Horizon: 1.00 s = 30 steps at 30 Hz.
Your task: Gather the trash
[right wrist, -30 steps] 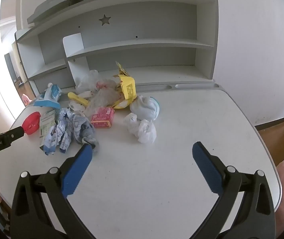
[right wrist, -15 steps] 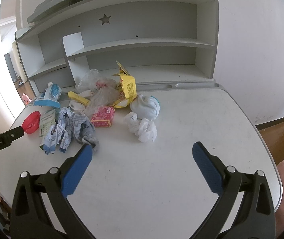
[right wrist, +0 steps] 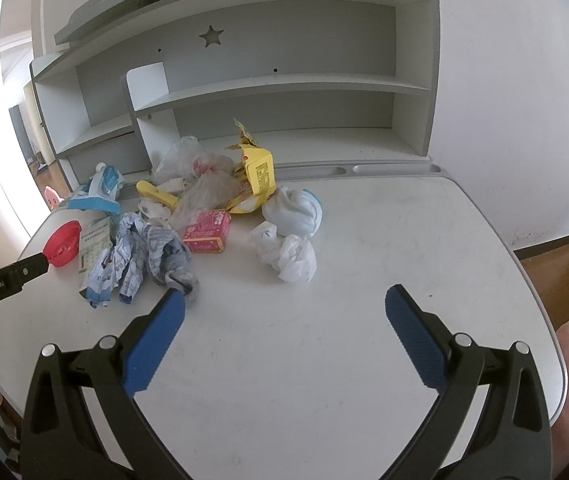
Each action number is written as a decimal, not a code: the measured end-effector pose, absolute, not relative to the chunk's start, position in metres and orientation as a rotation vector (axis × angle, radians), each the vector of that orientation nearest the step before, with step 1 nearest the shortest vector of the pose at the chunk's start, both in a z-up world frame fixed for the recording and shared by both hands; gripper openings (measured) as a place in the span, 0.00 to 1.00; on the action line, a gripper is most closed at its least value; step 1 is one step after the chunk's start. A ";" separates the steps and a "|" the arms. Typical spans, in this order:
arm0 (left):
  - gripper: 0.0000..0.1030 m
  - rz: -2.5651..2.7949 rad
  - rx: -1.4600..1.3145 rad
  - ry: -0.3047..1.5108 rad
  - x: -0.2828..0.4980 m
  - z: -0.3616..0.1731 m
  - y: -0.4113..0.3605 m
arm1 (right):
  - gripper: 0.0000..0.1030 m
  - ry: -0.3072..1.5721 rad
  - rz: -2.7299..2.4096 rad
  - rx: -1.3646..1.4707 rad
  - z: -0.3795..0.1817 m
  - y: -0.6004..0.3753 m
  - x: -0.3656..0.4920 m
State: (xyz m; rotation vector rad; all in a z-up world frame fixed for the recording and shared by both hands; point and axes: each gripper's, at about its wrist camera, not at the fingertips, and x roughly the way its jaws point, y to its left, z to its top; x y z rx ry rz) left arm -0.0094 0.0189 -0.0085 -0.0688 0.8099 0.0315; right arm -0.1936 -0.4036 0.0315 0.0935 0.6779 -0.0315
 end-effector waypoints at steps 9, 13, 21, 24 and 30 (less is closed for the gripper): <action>0.94 0.029 -0.076 0.809 -0.007 -0.013 0.018 | 0.94 0.678 -0.031 0.093 0.032 -0.404 -0.194; 0.94 0.025 -0.098 0.815 -0.001 -0.019 0.016 | 0.94 0.679 -0.030 0.093 0.035 -0.407 -0.192; 0.94 0.009 -0.201 0.835 0.004 -0.035 0.032 | 0.94 0.690 -0.004 0.097 0.022 -0.404 -0.194; 0.94 0.003 -0.184 0.777 0.008 -0.041 0.045 | 0.94 0.789 0.000 0.078 0.015 -0.407 -0.184; 0.94 0.017 -0.139 0.818 0.021 -0.049 0.068 | 0.94 0.808 -0.028 0.030 0.009 -0.415 -0.169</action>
